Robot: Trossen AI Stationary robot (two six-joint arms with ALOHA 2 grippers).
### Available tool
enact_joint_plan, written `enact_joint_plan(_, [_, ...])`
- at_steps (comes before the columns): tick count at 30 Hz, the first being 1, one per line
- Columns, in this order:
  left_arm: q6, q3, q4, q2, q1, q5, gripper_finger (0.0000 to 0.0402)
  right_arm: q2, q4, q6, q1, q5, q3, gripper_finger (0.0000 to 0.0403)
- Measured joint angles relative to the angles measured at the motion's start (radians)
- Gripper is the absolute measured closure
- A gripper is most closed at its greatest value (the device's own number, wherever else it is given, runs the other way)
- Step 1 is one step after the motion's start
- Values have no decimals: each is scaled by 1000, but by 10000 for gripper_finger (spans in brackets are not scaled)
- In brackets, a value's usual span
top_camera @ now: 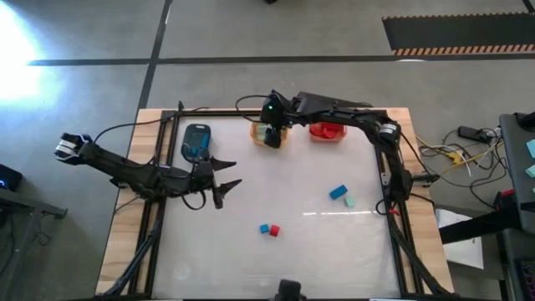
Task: Sort & place blocks by color
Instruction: Put the small light blue rectangular block into the yellow bin, then put the red half circle block into the orange bin
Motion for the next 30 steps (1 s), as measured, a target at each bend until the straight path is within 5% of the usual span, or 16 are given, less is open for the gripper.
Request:
enact_joint_plan(9, [-4, 0, 0, 5, 0, 0, 134, -151, -213, 88, 181, -46, -40, 229])
enact_joint_plan(18, [1, 0, -1, 5, 0, 0, 134, -285, -82, 231, 476, -59, -286, 245])
enact_joint_plan(26, [107, 13, 2, 5, 0, 0, 134, -284, 42, 400, 668, -26, -387, 206])
enact_joint_plan(30, [171, 13, 8, 4, 0, 0, 134, -277, 34, 290, 737, 4, -400, 177])
